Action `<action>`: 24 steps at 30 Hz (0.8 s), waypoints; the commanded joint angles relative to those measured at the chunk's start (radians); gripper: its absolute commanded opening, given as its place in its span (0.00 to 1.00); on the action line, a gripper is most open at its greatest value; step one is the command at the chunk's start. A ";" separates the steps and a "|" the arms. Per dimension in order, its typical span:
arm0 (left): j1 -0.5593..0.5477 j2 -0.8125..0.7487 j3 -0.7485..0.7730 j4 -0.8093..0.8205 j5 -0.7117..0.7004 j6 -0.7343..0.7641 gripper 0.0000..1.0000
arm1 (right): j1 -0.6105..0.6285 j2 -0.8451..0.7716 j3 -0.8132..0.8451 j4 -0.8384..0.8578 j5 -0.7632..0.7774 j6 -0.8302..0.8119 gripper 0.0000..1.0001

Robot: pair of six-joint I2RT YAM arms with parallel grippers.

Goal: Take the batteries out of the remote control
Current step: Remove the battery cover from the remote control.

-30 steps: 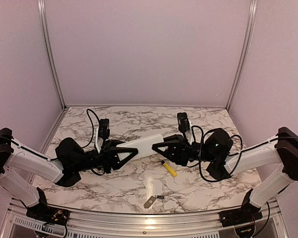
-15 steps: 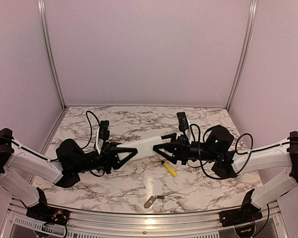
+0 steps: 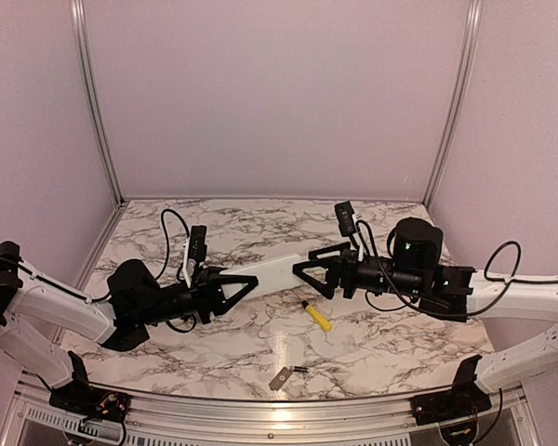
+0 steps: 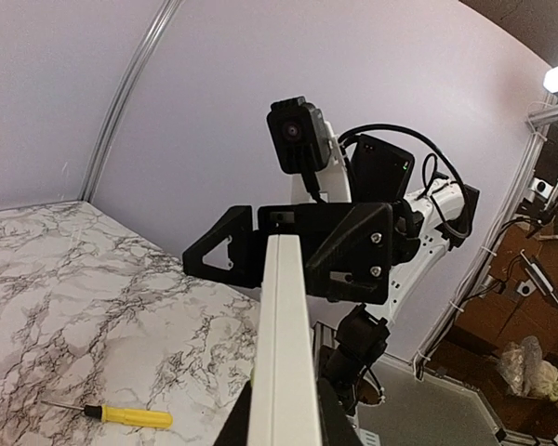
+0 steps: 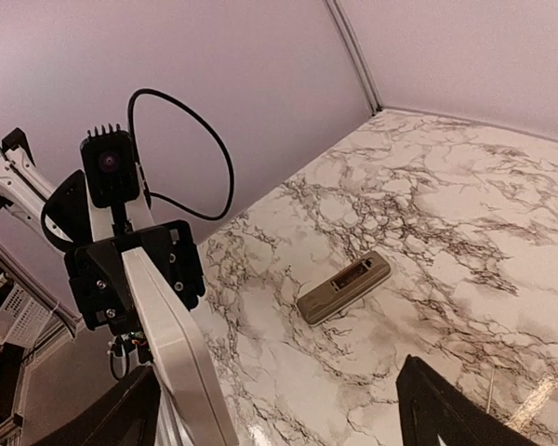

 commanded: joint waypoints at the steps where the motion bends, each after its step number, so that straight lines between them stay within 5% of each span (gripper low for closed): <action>1: 0.003 -0.046 0.021 -0.065 -0.079 -0.023 0.00 | 0.036 -0.017 0.075 -0.202 0.129 -0.046 0.86; 16: 0.003 -0.109 0.066 -0.263 -0.043 -0.016 0.00 | 0.112 0.040 0.205 -0.412 0.272 -0.013 0.87; 24: 0.003 -0.144 0.057 -0.277 -0.042 -0.009 0.00 | 0.120 0.069 0.225 -0.416 0.241 -0.002 0.74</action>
